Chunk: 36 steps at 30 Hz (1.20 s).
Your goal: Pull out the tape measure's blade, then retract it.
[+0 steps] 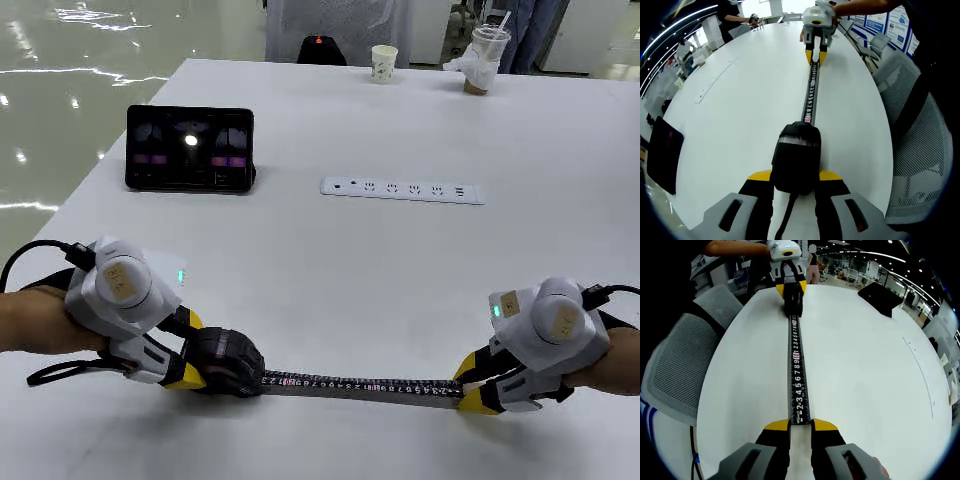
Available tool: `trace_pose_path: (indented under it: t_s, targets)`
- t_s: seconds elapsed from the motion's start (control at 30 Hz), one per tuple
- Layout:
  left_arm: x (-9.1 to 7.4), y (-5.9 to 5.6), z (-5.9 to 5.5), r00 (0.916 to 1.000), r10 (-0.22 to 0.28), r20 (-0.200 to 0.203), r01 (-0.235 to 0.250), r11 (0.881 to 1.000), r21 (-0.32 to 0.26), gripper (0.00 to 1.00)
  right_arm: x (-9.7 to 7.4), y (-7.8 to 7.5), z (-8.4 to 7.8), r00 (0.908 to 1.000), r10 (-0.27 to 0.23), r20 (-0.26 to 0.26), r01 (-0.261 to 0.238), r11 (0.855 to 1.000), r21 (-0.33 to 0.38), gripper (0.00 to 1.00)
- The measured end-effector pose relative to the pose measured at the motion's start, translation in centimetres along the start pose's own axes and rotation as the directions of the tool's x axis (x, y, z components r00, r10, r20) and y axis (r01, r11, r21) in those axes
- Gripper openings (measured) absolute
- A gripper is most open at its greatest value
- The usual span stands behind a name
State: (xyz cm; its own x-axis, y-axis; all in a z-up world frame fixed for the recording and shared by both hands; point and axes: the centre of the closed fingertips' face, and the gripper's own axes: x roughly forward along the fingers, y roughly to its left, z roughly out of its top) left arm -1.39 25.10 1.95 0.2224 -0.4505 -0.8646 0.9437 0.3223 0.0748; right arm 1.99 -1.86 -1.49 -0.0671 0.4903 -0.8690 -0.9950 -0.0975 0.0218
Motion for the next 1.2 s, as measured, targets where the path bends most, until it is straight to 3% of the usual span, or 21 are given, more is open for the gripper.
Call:
trace_pose_path:
  t_s: [0.27, 0.53, 0.87, 1.2]
  targets:
    - [-0.2, 0.2, -0.3, 0.9997, 0.017, -0.016, -0.017, 1.000, 0.004, 0.27, -0.1, 0.4, -0.2, 0.9998, -0.008, -0.018, 0.008, 1.000, -0.003, 0.19]
    - [-1.1, 0.4, -1.2, 0.9990, 0.036, -0.026, -0.037, 0.999, -0.023, 0.35, -0.6, 0.3, -0.7, 0.9988, -0.043, -0.021, 0.044, 0.999, 0.024, 0.26]
    - [-1.8, -0.4, -1.6, 0.9987, 0.049, -0.018, -0.050, 0.996, -0.069, 0.49, -1.6, 1.0, -1.2, 0.9964, -0.083, -0.014, 0.084, 0.995, 0.058, 0.38]
    - [-2.5, -1.4, -1.8, 0.9970, 0.077, 0.013, -0.074, 0.987, -0.141, 0.63, -2.5, 2.3, -1.8, 0.9923, -0.123, 0.010, 0.121, 0.983, 0.140, 0.51]
